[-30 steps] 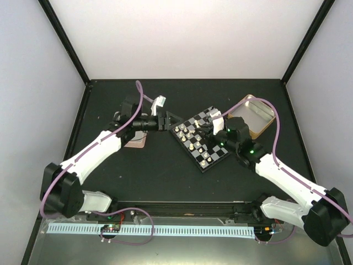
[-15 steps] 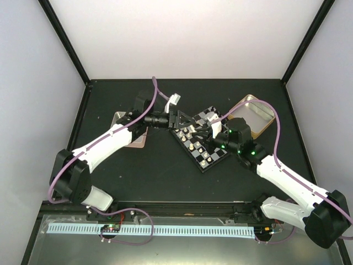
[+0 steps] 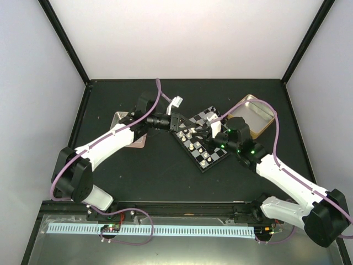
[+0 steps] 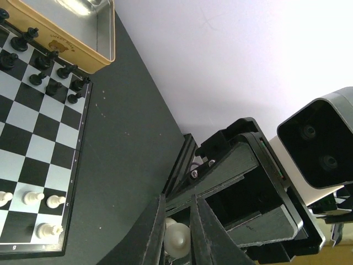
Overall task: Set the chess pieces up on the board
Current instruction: Pick up the chess piece from the chessboard, then place the chess piece on the chessboard.
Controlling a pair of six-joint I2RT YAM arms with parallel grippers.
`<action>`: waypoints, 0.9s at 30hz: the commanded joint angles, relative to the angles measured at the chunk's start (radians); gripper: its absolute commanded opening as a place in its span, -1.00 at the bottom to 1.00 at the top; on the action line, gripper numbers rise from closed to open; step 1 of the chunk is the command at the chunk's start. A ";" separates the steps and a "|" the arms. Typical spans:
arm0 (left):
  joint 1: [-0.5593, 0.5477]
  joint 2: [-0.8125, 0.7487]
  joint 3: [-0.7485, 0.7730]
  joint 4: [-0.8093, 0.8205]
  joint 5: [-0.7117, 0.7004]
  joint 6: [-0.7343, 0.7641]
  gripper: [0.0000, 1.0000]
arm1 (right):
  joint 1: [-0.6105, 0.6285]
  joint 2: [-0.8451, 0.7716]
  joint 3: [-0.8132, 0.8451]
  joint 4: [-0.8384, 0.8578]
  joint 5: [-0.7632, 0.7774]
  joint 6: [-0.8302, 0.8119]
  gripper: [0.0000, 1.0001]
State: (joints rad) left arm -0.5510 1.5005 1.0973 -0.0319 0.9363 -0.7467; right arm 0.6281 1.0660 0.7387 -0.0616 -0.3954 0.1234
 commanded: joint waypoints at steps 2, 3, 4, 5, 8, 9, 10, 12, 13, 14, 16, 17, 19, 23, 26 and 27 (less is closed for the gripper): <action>-0.006 -0.002 0.030 -0.011 0.025 0.038 -0.86 | 0.002 0.023 0.060 -0.039 0.038 0.016 -0.58; -0.006 -0.003 0.029 -0.014 0.014 0.042 -0.86 | 0.004 0.026 0.065 -0.046 0.047 0.023 -0.53; -0.007 -0.005 0.029 -0.023 -0.001 0.050 -0.86 | 0.003 0.028 0.071 -0.054 0.056 0.032 -0.44; -0.007 -0.011 0.029 -0.036 -0.023 0.061 -0.86 | 0.003 0.029 0.077 -0.063 0.070 0.042 -0.28; -0.007 -0.040 0.026 -0.089 -0.131 0.114 -0.86 | 0.003 0.019 0.090 -0.097 0.144 0.076 0.14; -0.006 -0.054 0.023 -0.109 -0.187 0.145 -0.86 | 0.002 0.011 0.086 -0.098 0.174 0.085 0.21; -0.007 -0.068 0.018 -0.129 -0.243 0.167 -0.86 | 0.001 0.001 0.076 -0.094 0.209 0.095 0.26; -0.007 -0.100 -0.010 -0.139 -0.362 0.194 -0.86 | -0.002 -0.014 0.063 -0.089 0.290 0.126 0.31; -0.007 -0.113 -0.026 -0.143 -0.421 0.208 -0.86 | -0.006 -0.015 0.061 -0.094 0.335 0.145 0.33; -0.010 -0.126 -0.044 -0.140 -0.471 0.221 -0.86 | -0.013 -0.011 0.061 -0.099 0.372 0.166 0.34; -0.025 -0.140 -0.075 -0.139 -0.563 0.255 -0.86 | -0.033 0.010 0.070 -0.125 0.443 0.220 0.33; -0.037 -0.142 -0.085 -0.139 -0.600 0.276 -0.87 | -0.045 0.022 0.074 -0.140 0.474 0.252 0.33; -0.074 -0.140 -0.102 -0.135 -0.668 0.320 -0.87 | -0.073 0.053 0.089 -0.179 0.529 0.327 0.33; -0.181 -0.122 -0.133 -0.102 -0.799 0.413 -0.87 | -0.164 0.105 0.088 -0.244 0.552 0.475 0.32; -0.246 -0.085 -0.137 -0.083 -0.874 0.478 -0.87 | -0.212 0.124 0.064 -0.242 0.514 0.535 0.30; -0.261 -0.070 -0.134 -0.083 -0.893 0.486 -0.88 | -0.218 0.130 0.061 -0.245 0.511 0.547 0.30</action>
State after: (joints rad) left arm -0.7544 1.3857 0.9600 -0.1467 0.2028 -0.3748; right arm 0.4488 1.1858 0.8059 -0.2760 0.0914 0.5373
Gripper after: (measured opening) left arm 0.106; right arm 0.653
